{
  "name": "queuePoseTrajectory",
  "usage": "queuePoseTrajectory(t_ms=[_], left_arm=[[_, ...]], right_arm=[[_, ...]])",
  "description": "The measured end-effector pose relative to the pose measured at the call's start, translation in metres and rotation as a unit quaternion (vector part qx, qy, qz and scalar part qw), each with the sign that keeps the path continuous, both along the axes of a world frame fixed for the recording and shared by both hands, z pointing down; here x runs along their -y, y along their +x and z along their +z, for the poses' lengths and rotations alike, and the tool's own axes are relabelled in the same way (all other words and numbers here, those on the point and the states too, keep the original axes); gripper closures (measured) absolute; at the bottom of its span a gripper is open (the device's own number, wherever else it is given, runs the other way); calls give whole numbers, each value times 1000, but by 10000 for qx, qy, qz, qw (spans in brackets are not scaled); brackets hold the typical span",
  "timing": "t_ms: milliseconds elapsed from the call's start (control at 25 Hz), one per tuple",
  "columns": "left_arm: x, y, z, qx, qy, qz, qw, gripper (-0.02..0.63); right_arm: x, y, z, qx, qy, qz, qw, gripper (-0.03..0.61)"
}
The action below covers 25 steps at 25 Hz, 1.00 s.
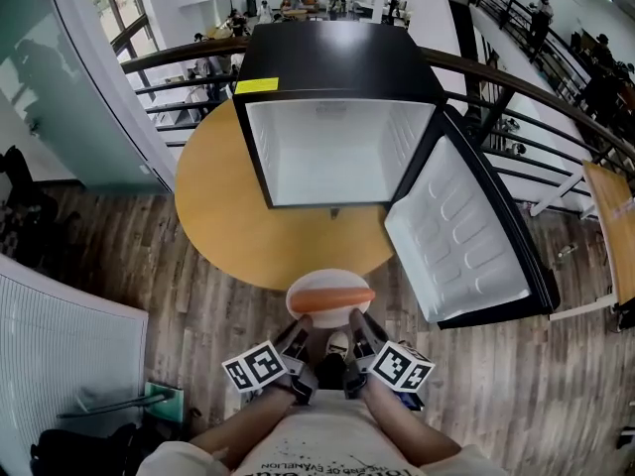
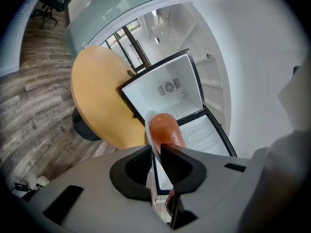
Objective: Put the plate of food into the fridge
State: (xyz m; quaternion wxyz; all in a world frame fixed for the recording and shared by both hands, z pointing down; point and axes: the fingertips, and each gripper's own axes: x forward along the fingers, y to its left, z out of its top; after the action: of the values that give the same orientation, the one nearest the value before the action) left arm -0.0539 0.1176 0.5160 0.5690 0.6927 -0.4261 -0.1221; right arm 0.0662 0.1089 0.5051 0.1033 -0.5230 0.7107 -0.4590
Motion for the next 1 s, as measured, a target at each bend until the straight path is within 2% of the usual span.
queuePoseTrajectory(t_ms=[320, 600, 1000], left_arm=[[53, 21, -2, 28, 28, -216, 9998, 546], [78, 32, 0, 28, 17, -459, 9989, 546], [104, 28, 1, 63, -40, -413, 9991, 546]], right_arm=[[59, 21, -2, 18, 28, -226, 9997, 509], [90, 31, -3, 29, 47, -452, 9990, 509], [115, 27, -1, 98, 9, -388, 9992, 509]])
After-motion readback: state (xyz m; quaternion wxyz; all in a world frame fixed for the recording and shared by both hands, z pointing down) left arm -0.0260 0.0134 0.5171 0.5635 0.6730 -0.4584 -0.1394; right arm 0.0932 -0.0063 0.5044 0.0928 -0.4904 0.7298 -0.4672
